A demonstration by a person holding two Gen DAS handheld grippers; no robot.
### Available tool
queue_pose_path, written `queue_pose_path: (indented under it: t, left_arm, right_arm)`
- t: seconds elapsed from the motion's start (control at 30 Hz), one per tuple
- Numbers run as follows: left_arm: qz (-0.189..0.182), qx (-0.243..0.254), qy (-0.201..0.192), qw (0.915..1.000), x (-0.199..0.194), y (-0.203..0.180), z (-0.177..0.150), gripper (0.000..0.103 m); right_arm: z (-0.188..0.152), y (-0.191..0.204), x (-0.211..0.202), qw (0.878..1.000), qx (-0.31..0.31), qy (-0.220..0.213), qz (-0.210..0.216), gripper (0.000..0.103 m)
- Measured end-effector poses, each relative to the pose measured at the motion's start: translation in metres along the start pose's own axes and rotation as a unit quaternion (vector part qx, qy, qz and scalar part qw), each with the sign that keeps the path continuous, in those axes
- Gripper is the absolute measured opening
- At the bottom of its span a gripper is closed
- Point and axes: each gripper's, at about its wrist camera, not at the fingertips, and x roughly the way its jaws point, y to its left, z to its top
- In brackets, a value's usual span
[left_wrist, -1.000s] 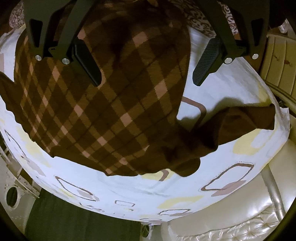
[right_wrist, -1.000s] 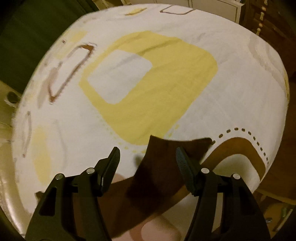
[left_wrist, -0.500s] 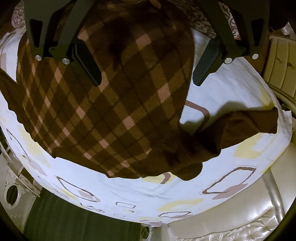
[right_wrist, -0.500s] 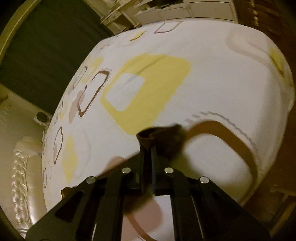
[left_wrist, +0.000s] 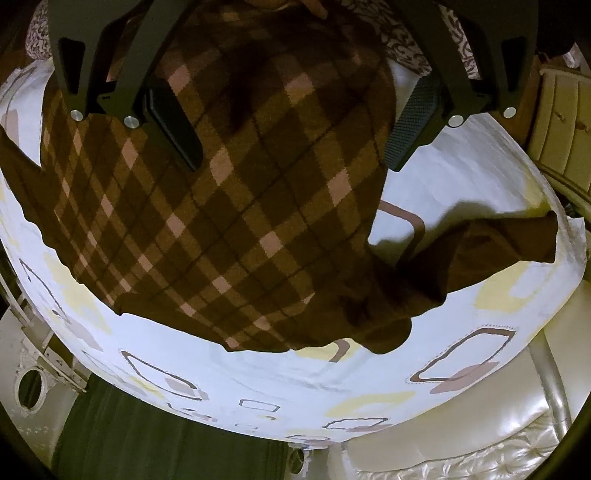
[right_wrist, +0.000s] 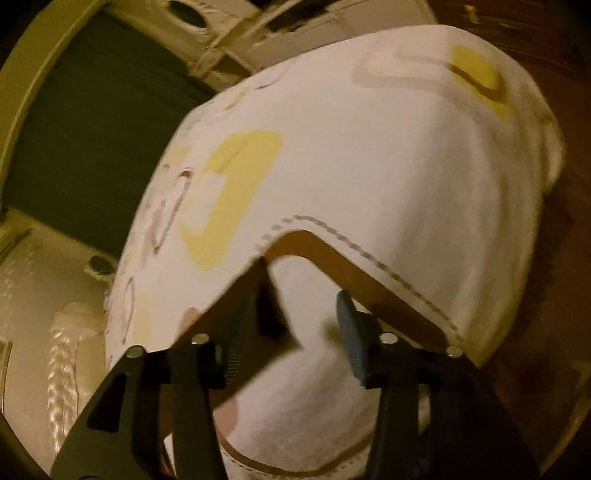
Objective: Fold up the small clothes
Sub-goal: 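Grasp the sweater's sleeve cuff with the right gripper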
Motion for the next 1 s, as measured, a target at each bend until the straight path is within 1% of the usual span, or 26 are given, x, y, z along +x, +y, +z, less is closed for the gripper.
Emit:
queue_pose_path:
  t: [0.07, 0.13, 0.2, 0.23, 0.27, 0.3, 0.33, 0.4, 0.43, 0.47, 0.5, 0.53, 0.57, 0.63, 0.7, 0.8, 0.83, 0.93, 1.0]
  left_arm:
    - [0.002, -0.001, 0.001, 1.0, 0.0, 0.001, 0.0, 0.098]
    - [0.003, 0.001, -0.002, 1.0, -0.002, 0.002, -0.001, 0.098]
    - [0.006, 0.003, -0.005, 1.0, -0.004, 0.003, 0.0, 0.098]
    - [0.005, 0.002, -0.007, 1.0, -0.006, 0.004, 0.0, 0.098]
    - [0.004, 0.001, -0.009, 1.0, -0.007, 0.005, 0.0, 0.098]
    - [0.003, 0.001, -0.012, 0.9999, -0.008, 0.006, 0.0, 0.098]
    - [0.002, 0.003, -0.016, 0.9999, -0.009, 0.007, 0.001, 0.098]
    - [0.002, 0.006, -0.019, 0.9998, -0.011, 0.007, 0.002, 0.098]
    - [0.0, 0.007, -0.021, 0.9998, -0.011, 0.008, 0.003, 0.098]
    - [-0.002, 0.006, -0.02, 0.9998, -0.011, 0.009, 0.003, 0.098]
    - [-0.003, 0.005, -0.019, 0.9998, -0.011, 0.009, 0.003, 0.098]
    - [-0.005, 0.004, -0.017, 0.9998, -0.01, 0.009, 0.003, 0.098]
    - [-0.006, 0.002, -0.017, 0.9998, -0.01, 0.011, 0.003, 0.098]
    - [-0.006, 0.0, -0.015, 0.9999, -0.011, 0.014, 0.004, 0.098]
    - [-0.007, -0.003, -0.013, 0.9999, -0.011, 0.019, 0.004, 0.098]
    - [-0.017, -0.03, -0.008, 0.9994, -0.011, 0.032, 0.006, 0.098]
    - [-0.021, -0.039, -0.007, 0.999, -0.012, 0.037, 0.007, 0.098]
    - [-0.028, -0.062, -0.004, 0.9977, -0.011, 0.051, 0.011, 0.098]
    - [-0.03, -0.069, -0.003, 0.9971, -0.012, 0.058, 0.013, 0.098]
  right_arm:
    - [0.005, 0.006, 0.012, 1.0, -0.009, 0.014, 0.02, 0.053]
    - [0.008, 0.009, 0.026, 0.999, -0.016, 0.034, 0.021, 0.054]
    - [0.008, 0.013, 0.043, 0.998, -0.021, 0.054, 0.009, 0.061]
    - [0.007, 0.016, 0.049, 0.998, -0.023, 0.059, 0.008, 0.068]
    - [0.005, 0.02, 0.05, 0.998, -0.026, 0.055, 0.007, 0.073]
    - [0.003, 0.023, 0.051, 0.998, -0.027, 0.052, 0.008, 0.074]
    - [0.001, 0.029, 0.054, 0.998, -0.032, 0.06, 0.015, 0.073]
    - [-0.006, 0.041, 0.06, 0.995, -0.055, 0.08, 0.021, 0.069]
    - [-0.01, 0.049, 0.063, 0.993, -0.074, 0.088, 0.012, 0.06]
    - [-0.014, 0.057, 0.068, 0.99, -0.1, 0.098, -0.009, 0.038]
    - [-0.017, 0.062, 0.072, 0.988, -0.113, 0.108, -0.016, 0.023]
    - [-0.019, 0.063, 0.074, 0.986, -0.113, 0.123, -0.011, 0.008]
    - [-0.021, 0.061, 0.077, 0.985, -0.109, 0.133, -0.013, 0.008]
    - [-0.02, 0.059, 0.072, 0.986, -0.108, 0.128, -0.018, 0.008]
    - [-0.013, 0.057, 0.066, 0.99, -0.091, 0.106, -0.02, 0.008]
    - [-0.007, 0.051, 0.058, 0.995, -0.054, 0.088, -0.013, 0.007]
    - [-0.008, 0.051, 0.054, 0.995, -0.046, 0.086, -0.005, 0.007]
    - [-0.012, 0.069, 0.043, 0.995, -0.042, 0.081, 0.037, 0.007]
    - [-0.018, 0.095, 0.038, 0.993, -0.049, 0.08, 0.07, 0.007]
